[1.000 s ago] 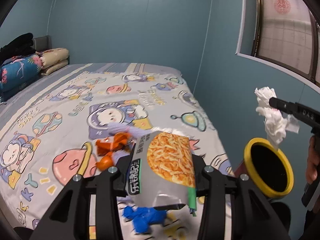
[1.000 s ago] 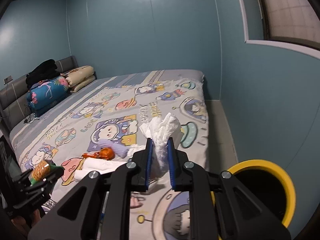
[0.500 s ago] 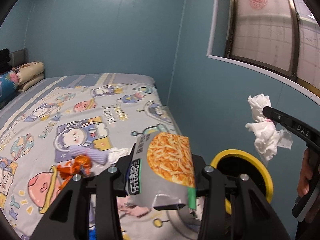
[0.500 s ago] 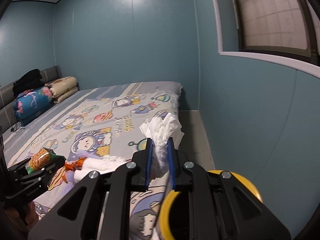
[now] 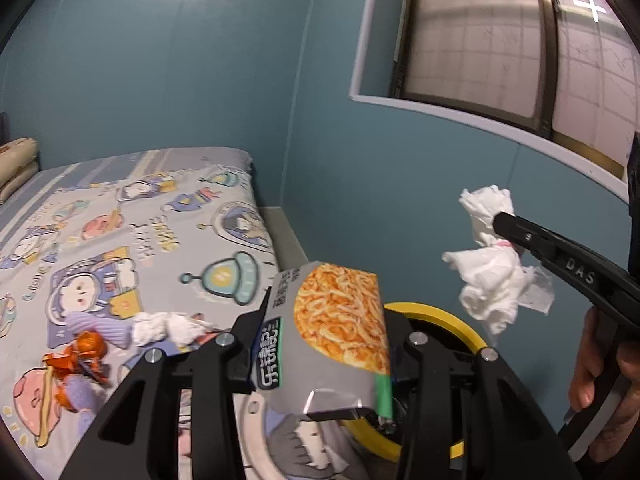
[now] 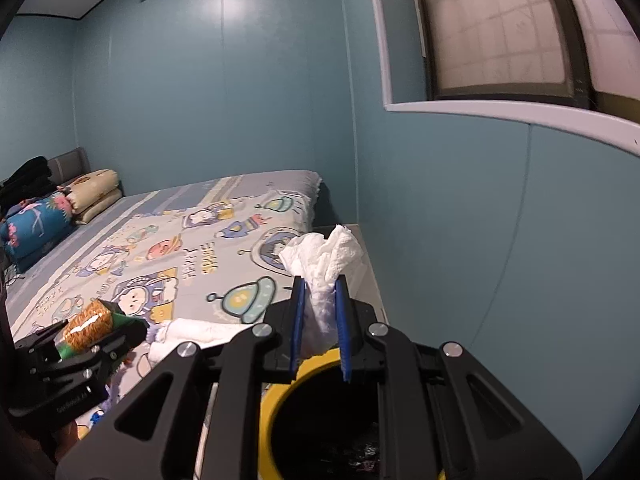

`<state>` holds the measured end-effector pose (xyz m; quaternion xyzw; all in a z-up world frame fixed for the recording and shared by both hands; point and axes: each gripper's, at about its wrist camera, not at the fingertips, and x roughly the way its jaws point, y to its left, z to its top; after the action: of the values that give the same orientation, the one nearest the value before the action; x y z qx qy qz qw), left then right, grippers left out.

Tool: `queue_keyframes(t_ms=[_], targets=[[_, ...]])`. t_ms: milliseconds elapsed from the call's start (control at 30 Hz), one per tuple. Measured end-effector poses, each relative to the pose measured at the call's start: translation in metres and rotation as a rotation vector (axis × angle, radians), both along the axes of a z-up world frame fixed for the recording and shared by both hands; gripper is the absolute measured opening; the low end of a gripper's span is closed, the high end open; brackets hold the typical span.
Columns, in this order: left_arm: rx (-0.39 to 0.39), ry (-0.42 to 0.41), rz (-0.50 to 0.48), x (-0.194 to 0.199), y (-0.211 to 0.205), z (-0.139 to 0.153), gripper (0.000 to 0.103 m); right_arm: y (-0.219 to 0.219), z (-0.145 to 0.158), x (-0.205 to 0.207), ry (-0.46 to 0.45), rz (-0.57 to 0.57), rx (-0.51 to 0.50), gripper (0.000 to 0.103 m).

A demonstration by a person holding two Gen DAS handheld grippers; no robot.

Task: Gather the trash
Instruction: 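Carry snack bag and tissue over the yellow bin and open both tools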

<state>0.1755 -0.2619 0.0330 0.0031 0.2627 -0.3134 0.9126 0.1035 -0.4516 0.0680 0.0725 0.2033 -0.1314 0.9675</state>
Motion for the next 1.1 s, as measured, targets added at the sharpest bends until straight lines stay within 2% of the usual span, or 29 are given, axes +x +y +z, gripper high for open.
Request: queue_keyframes(t_ms=[233,567,833,1100], targets=[[0.014,0.035,-0.09,-0.003,-0.043,-0.015,0.04,-0.031,-0.024,-0.001,0.031,-0.058,0.034,0.014],[0.069,0.124,-0.142,0.006,-0.086,-0.062,0.04,-0.072,-0.068,0.01,0.107,-0.141,0.069,0.014],[0.124,0.201,-0.17,0.011,-0.108,-0.105,0.042,-0.086,-0.103,0.021,0.179,-0.147,0.1,0.014],[0.146,0.227,-0.184,0.012,-0.116,-0.122,0.044,-0.085,-0.12,0.029,0.212,-0.127,0.108,0.015]])
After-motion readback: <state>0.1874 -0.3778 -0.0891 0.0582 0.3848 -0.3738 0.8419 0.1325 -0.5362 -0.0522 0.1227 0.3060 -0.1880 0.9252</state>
